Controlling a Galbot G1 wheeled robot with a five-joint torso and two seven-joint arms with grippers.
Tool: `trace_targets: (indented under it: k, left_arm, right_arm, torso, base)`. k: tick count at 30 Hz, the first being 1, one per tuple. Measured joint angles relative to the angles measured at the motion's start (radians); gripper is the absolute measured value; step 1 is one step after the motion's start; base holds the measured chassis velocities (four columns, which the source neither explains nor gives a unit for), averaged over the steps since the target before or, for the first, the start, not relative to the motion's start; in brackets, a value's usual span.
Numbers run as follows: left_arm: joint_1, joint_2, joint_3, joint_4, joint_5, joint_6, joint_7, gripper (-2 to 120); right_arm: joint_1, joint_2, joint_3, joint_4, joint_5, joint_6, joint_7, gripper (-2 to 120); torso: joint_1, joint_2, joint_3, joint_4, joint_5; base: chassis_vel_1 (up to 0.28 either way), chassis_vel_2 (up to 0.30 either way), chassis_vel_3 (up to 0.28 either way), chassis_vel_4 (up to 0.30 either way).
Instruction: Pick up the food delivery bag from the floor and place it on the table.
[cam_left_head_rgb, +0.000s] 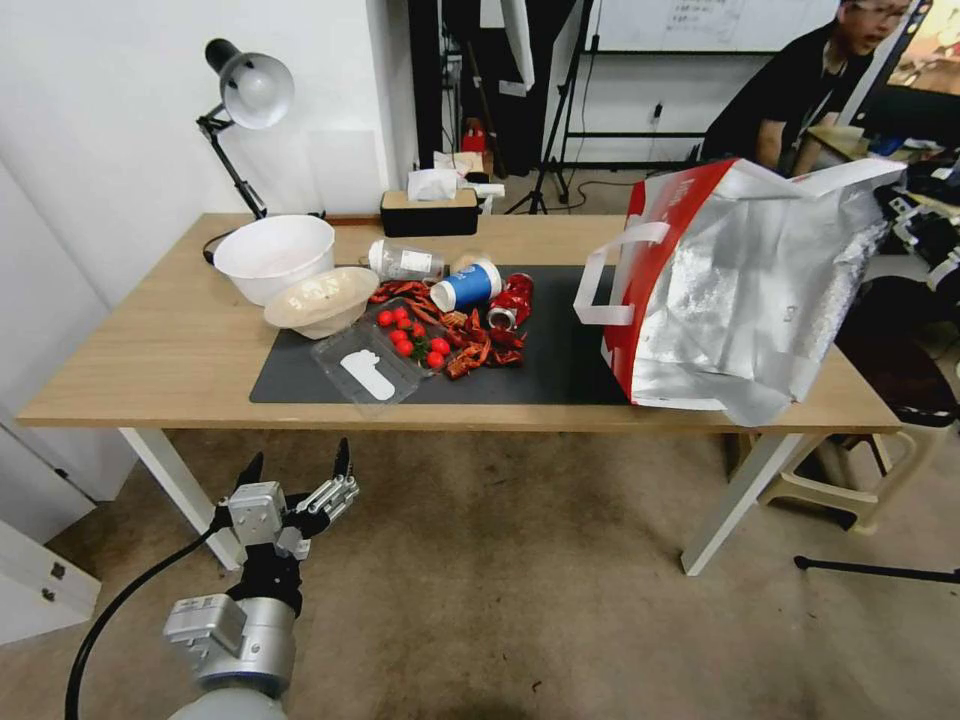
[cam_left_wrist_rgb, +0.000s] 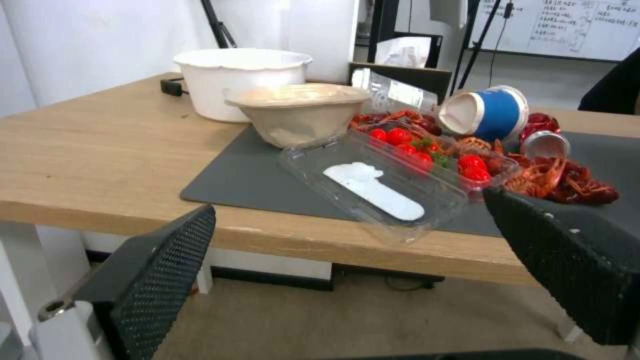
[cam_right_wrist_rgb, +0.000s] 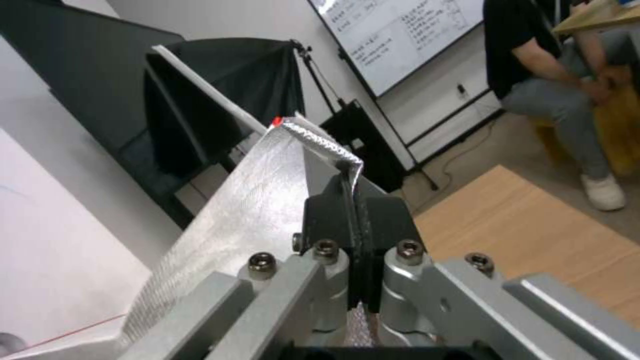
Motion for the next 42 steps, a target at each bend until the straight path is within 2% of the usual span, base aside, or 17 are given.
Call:
trace_targets:
  k: [8, 13, 20, 22, 24, 27, 28, 31, 32, 35, 36, 42]
  left_arm:
    - [0.000, -0.001, -0.001, -0.001, 0.001, 0.000, 0.000, 100]
    - [0.003, -0.002, -0.005, -0.008, 0.001, 0.000, 0.000, 100]
    - [0.006, -0.004, -0.006, -0.008, 0.001, -0.001, 0.000, 100]
    - [0.007, -0.006, -0.005, -0.008, 0.002, -0.001, 0.003, 100]
    - [0.009, -0.007, -0.005, -0.008, 0.003, -0.001, 0.010, 100]
    - [0.012, -0.008, -0.004, -0.009, 0.006, -0.001, 0.016, 100]
    - [0.012, -0.008, -0.004, -0.009, 0.006, -0.001, 0.016, 100]
    - [0.010, -0.008, -0.004, -0.009, 0.008, -0.001, 0.016, 100]
    - [0.010, -0.008, -0.004, -0.009, 0.008, -0.001, 0.016, 100]
    - [0.007, -0.008, -0.005, -0.008, 0.008, -0.001, 0.013, 100]
    - [0.007, -0.008, -0.005, -0.008, 0.008, -0.001, 0.013, 100]
    - [0.010, -0.008, -0.006, -0.005, 0.009, -0.008, 0.012, 100]
  right_arm:
    - [0.084, -0.055, -0.085, -0.040, -0.008, -0.015, 0.033, 0]
    - [0.150, -0.055, -0.158, -0.069, -0.014, -0.015, 0.049, 0]
    - [0.194, -0.048, -0.209, -0.088, -0.041, -0.010, 0.081, 0]
    - [0.201, -0.049, -0.215, -0.092, -0.047, -0.010, 0.082, 10]
    - [0.206, -0.051, -0.219, -0.095, -0.050, -0.009, 0.081, 14]
    - [0.212, -0.056, -0.226, -0.098, -0.056, -0.008, 0.071, 28]
    - [0.212, -0.056, -0.226, -0.098, -0.056, -0.008, 0.071, 28]
    - [0.221, -0.056, -0.235, -0.098, -0.058, -0.005, 0.068, 43]
    - [0.221, -0.056, -0.235, -0.098, -0.058, -0.005, 0.068, 43]
    - [0.234, -0.055, -0.247, -0.104, -0.065, -0.004, 0.062, 57]
    - [0.234, -0.055, -0.247, -0.104, -0.065, -0.004, 0.062, 57]
    - [0.253, -0.055, -0.267, -0.107, -0.080, -0.004, 0.055, 82]
  torso:
    - [0.000, 0.000, 0.000, 0.0001, -0.0001]
    - [0.000, 0.000, 0.000, 0.0001, -0.0001]
    - [0.000, 0.000, 0.000, 0.0002, 0.0002]
    - [0.000, 0.000, 0.000, 0.0002, 0.0000]
    - [0.000, 0.000, 0.000, 0.0001, 0.0000]
    - [0.000, 0.000, 0.000, 0.0001, 0.0000]
    - [0.000, 0.000, 0.000, 0.0001, 0.0000]
    - [0.000, 0.000, 0.000, 0.0002, 0.0000]
    - [0.000, 0.000, 0.000, 0.0002, 0.0000]
    - [0.000, 0.000, 0.000, 0.0000, 0.0000]
    - [0.000, 0.000, 0.000, 0.0000, 0.0000]
    - [0.000, 0.000, 0.000, 0.0002, -0.0001]
  base:
    - [0.000, 0.000, 0.000, 0.000]
    - [0.000, 0.000, 0.000, 0.000]
    - [0.000, 0.000, 0.000, 0.000]
    - [0.000, 0.000, 0.000, 0.000]
    - [0.000, 0.000, 0.000, 0.000]
    - [0.000, 0.000, 0.000, 0.000]
    - [0.000, 0.000, 0.000, 0.000]
    - [0.000, 0.000, 0.000, 0.000]
    - [0.000, 0.000, 0.000, 0.000]
    - [0.000, 0.000, 0.000, 0.000]
    - [0.000, 0.000, 0.000, 0.000]
    - [0.000, 0.000, 0.000, 0.000]
